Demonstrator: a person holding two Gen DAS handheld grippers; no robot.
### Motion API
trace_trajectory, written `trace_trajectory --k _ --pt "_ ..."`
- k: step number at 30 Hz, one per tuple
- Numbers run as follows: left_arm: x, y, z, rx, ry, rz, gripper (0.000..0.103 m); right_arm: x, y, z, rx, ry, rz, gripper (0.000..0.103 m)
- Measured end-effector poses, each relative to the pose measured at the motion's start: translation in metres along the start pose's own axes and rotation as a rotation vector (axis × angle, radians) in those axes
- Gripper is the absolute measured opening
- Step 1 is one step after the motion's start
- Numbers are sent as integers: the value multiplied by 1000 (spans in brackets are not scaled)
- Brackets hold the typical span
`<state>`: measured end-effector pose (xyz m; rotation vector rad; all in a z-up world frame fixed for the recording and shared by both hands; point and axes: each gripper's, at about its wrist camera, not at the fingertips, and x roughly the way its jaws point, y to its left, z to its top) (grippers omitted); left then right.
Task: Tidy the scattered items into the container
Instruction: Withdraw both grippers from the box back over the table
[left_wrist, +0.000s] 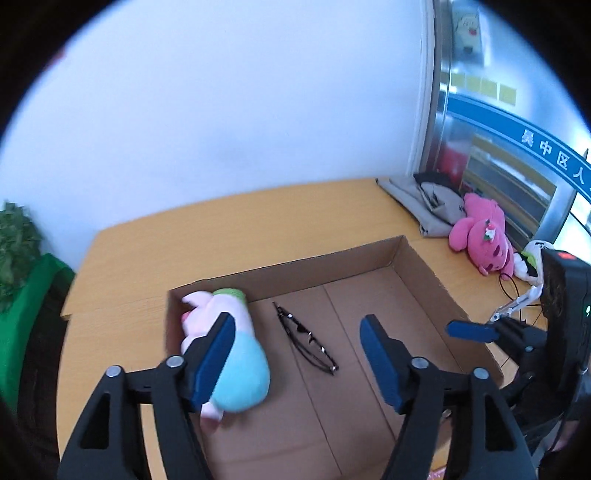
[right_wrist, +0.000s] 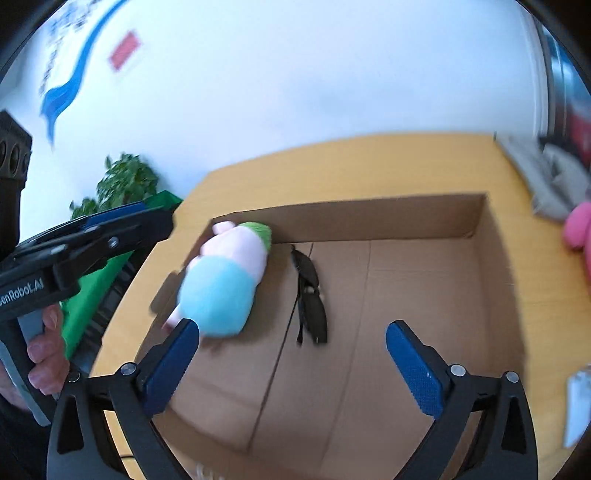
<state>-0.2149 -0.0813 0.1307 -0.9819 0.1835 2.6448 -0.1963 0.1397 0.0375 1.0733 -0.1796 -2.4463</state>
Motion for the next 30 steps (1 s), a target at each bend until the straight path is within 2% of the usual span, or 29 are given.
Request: trace_trajectory --k 4,6,8,12,14,17,24,30 --pt "-66 -22 -49 -67 -101 41 79 -70 25 -44 -56 -86 -72 103" --pt "-86 -32 -71 -86 -121 62 79 -106 35 -60 -79 -113 -111 103" --pt "-101 -41 -90 -108 -136 82 79 -121 44 -76 -101 -134 -143 103" --pt "-125 -46 -120 -170 -157 74 79 -137 55 -94 -123 -155 -178 103" --pt "-132 -49 -130 -177 -168 84 79 -160 62 -100 -140 -159 -190 103" --pt "-139 -55 -142 -170 -168 100 79 -169 65 -112 -160 -163 -210 103" --pt "-137 -64 -158 -173 -153 72 79 -186 55 -128 -167 -167 -223 103" --pt "-137 -70 -169 -187 -148 63 79 -183 54 -130 -178 -160 -235 103"
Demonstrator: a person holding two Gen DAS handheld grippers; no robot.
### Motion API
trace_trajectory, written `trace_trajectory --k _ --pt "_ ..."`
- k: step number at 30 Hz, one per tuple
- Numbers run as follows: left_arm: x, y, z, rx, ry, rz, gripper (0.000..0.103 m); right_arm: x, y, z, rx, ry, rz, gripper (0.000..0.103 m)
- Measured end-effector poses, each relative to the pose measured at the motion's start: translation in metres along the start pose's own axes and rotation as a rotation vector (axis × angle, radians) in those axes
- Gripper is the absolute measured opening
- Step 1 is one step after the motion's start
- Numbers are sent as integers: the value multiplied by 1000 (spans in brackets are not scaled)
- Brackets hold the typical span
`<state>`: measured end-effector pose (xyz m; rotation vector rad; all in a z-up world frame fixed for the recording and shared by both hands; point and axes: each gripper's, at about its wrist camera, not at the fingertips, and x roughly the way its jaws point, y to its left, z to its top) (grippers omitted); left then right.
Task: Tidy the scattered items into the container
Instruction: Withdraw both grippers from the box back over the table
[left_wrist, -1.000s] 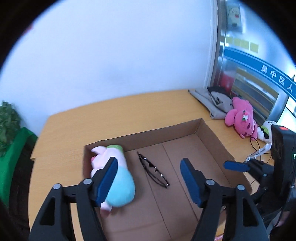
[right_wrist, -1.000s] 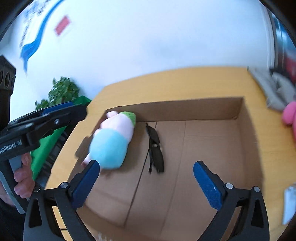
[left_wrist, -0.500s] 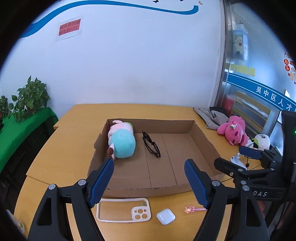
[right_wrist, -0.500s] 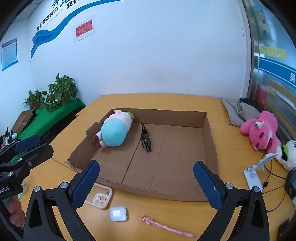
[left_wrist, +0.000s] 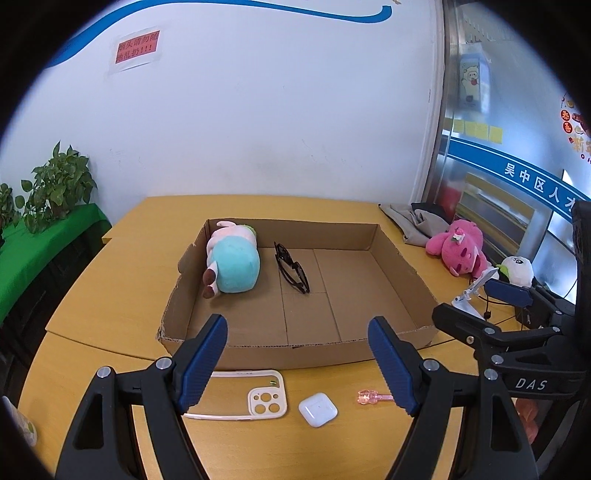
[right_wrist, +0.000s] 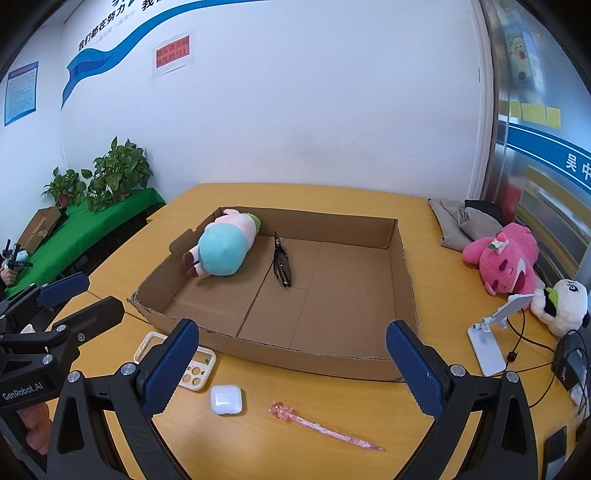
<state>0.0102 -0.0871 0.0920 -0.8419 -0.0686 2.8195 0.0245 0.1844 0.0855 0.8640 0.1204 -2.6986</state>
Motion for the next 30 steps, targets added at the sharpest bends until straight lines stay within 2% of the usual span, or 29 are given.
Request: trace_trajectory --k 23,30 --pt "6 -5 -11 -12 25 -5 79 13 4 -8 -22 31 5 103" --pt "16 7 -22 -23 88 -28 79 27 -19 -23 -35 81 -4 103"
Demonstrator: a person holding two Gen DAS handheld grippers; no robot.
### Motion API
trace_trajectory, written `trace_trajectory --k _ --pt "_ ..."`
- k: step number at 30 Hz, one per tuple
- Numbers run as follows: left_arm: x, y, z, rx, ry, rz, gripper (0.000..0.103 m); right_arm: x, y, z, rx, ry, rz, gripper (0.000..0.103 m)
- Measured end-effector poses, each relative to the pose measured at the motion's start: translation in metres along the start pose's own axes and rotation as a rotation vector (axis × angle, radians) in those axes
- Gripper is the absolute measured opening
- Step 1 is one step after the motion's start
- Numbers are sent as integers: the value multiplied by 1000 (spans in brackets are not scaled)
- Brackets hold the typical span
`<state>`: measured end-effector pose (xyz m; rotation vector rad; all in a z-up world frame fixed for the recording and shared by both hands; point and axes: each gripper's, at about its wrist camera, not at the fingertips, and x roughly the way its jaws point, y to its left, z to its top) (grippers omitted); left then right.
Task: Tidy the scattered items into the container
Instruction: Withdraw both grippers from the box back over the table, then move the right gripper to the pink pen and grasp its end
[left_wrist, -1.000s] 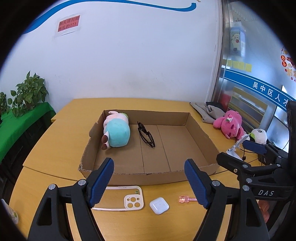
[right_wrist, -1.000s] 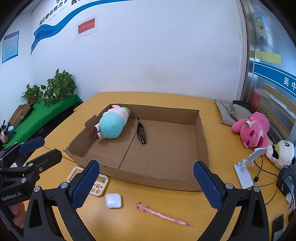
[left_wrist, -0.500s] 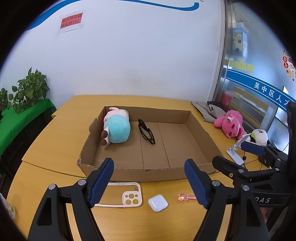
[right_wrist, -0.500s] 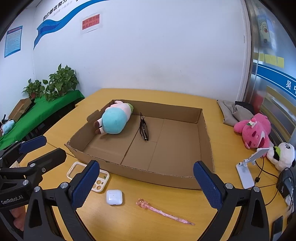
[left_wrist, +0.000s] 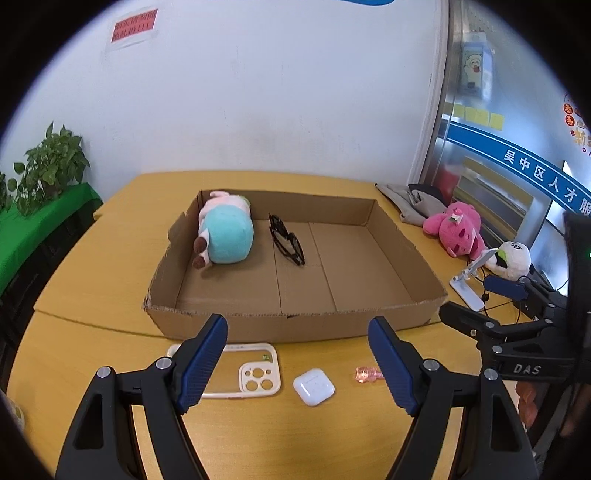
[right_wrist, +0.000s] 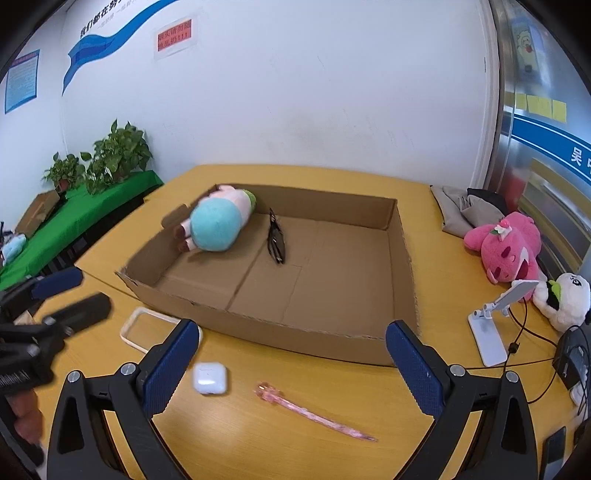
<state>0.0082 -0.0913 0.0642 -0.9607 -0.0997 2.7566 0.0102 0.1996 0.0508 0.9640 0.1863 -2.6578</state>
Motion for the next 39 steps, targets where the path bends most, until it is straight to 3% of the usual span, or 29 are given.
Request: trace_trajectory --k 4,9,12,16,19,24,32,34,36,39 --pt "10 21 -19 -60 75 -14 79 37 -22 -36 -91 153 -8 103" --pt "23 31 -41 -84 146 -14 79 78 -55 -74 -108 301 37 102" --pt "27 27 -46 -82 164 -26 79 94 -55 -85 -197 328 59 100" --pt "31 17 -48 -74 181 -51 79 109 -44 -100 -291 361 117 87" --pt "37 9 -49 -73 196 -83 79 112 -39 -104 -272 353 197 81" --pt "48 -5 -50 -55 222 -110 79 100 -31 -115 -242 354 217 78" --pt "77 -32 -53 -30 294 -174 79 63 -16 -138 -192 383 178 49" --pt "85 -42 -55 -22 318 -192 79 54 -9 -144 -185 389 177 29" --pt "90 -49 -55 -17 333 -211 79 49 -6 -147 -165 395 166 19" --pt "101 -59 -56 -23 365 -237 79 45 0 -149 -123 400 147 13"
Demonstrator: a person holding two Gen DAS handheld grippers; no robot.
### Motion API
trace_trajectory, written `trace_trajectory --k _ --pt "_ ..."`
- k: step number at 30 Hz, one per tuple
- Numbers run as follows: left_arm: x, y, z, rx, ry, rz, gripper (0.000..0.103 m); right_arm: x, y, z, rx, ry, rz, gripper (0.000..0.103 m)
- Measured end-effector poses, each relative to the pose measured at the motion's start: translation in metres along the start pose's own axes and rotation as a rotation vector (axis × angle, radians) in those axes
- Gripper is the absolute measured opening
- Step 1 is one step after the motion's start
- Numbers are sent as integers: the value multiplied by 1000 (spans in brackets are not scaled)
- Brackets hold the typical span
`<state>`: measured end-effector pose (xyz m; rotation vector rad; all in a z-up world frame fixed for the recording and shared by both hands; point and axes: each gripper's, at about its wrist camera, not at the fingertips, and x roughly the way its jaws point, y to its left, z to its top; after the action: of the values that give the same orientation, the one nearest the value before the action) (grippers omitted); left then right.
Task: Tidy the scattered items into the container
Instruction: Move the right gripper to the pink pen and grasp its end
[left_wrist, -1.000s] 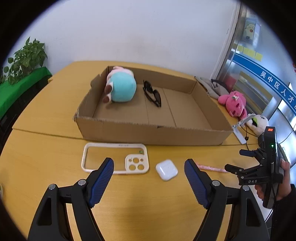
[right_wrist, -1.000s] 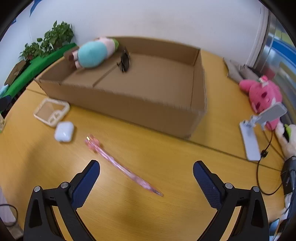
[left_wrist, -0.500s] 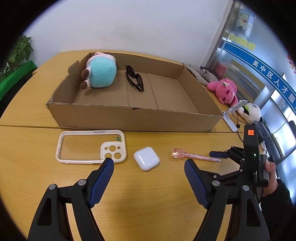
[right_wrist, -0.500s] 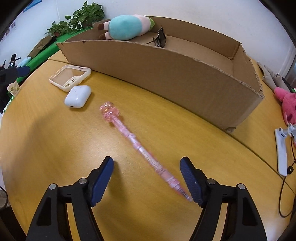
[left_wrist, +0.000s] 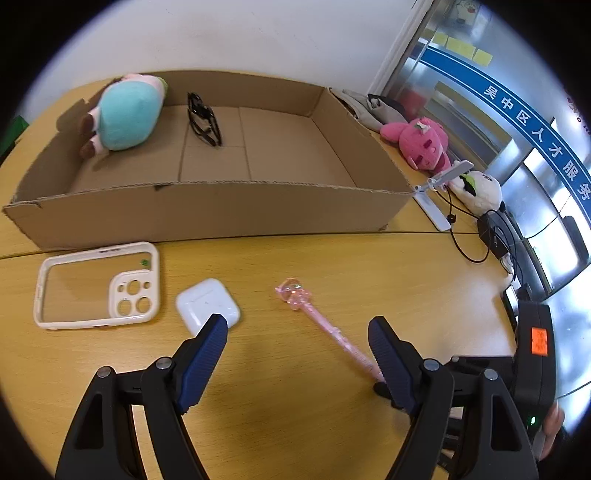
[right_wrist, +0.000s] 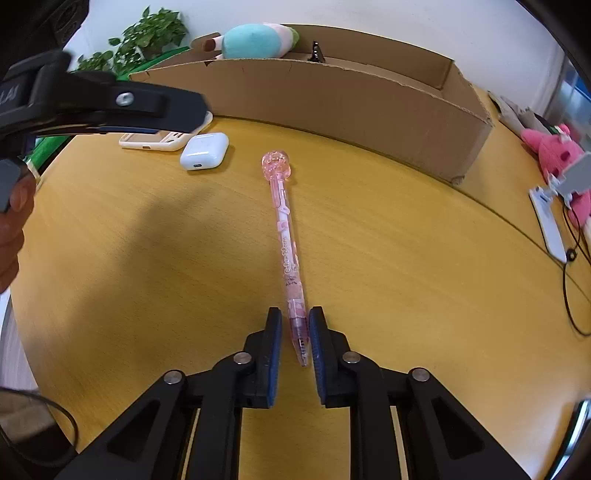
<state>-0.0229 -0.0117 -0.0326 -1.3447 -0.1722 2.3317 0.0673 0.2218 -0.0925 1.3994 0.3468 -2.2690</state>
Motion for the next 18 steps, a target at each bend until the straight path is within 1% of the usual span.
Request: trace_trajectory --k 2,6,10,13,15,16,17,18 --pt "9 -1 2 -19 27 -28 79 -1 2 -1 41 0 13 12" --pt "31 -2 9 -56 78 -59 77 -1 -3 -4 153 -16 73 11" --pt "54 -7 15 -74 133 -67 76 -1 -11 -10 264 -40 161 11" --pt "69 -10 17 -99 162 -73 75 -1 -18 -16 327 -57 207 11" --pt "79 -11 17 -100 188 -79 67 0 -22 -19 355 -62 237 11" --pt "85 -11 16 -105 206 -79 66 0 -23 -20 363 -65 248 11" --pt "85 -13 18 -97 191 -68 66 1 -23 -22 366 -67 257 11" --pt "86 -14 19 -95 197 -66 66 1 -24 -23 368 -70 265 11"
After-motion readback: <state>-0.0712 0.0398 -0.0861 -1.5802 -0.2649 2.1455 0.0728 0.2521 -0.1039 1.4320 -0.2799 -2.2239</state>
